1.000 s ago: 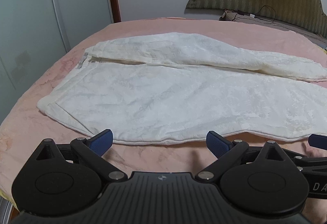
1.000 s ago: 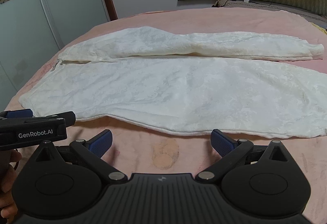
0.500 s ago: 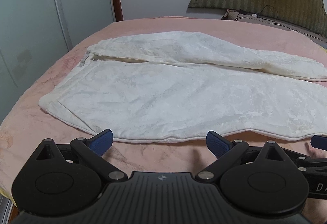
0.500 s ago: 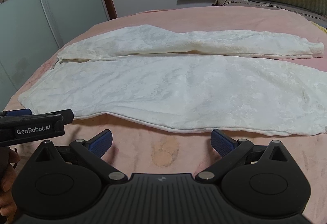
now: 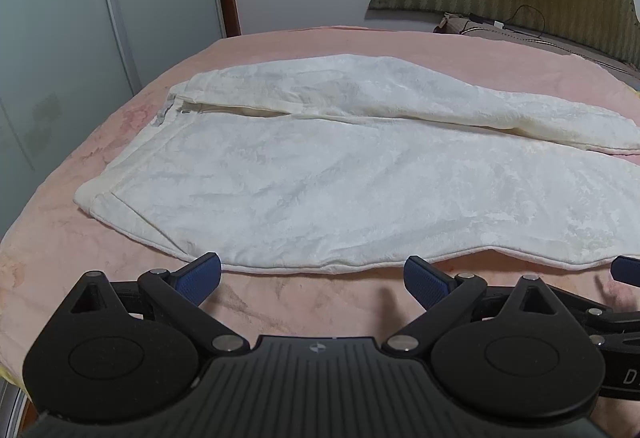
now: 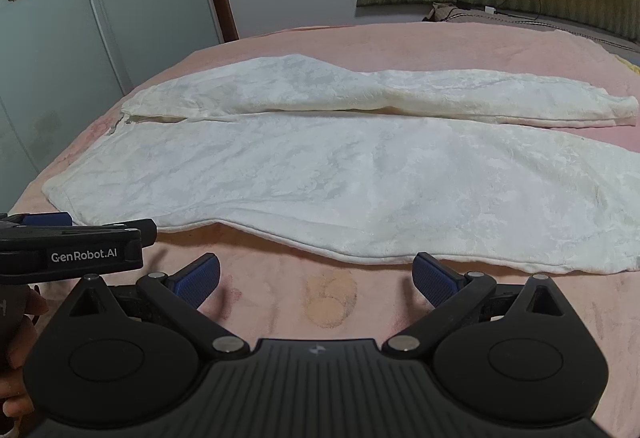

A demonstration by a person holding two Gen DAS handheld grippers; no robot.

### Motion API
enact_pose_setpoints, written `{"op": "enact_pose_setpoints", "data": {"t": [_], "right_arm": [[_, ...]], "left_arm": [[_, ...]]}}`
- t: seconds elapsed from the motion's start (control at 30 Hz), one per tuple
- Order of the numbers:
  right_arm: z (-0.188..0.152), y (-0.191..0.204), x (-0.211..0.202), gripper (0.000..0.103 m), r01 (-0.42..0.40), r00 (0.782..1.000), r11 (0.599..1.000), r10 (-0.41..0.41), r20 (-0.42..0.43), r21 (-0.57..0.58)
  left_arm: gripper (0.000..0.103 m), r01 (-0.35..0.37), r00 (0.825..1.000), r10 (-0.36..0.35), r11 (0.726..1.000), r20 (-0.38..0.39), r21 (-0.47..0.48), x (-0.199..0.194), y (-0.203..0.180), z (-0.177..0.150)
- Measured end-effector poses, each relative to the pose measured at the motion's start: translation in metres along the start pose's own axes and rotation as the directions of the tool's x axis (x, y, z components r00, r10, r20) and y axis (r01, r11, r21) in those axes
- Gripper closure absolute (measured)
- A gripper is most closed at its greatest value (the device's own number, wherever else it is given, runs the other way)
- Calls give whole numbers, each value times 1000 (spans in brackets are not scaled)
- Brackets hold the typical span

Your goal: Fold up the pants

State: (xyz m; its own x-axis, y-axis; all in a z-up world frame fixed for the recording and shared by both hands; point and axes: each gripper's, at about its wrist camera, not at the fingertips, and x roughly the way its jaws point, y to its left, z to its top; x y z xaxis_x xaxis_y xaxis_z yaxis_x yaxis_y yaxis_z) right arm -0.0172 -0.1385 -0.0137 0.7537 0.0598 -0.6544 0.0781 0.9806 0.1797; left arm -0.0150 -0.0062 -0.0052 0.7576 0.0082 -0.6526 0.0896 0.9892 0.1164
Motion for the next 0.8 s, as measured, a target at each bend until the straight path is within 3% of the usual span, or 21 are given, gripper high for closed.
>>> {"op": "enact_pose_setpoints", "data": {"t": [0.8], "right_arm": [[-2, -1, 2, 0, -42, 999, 999, 42, -4, 9]], "left_arm": [[3, 10, 1000, -10, 1000, 2, 2, -1, 0, -2]]}}
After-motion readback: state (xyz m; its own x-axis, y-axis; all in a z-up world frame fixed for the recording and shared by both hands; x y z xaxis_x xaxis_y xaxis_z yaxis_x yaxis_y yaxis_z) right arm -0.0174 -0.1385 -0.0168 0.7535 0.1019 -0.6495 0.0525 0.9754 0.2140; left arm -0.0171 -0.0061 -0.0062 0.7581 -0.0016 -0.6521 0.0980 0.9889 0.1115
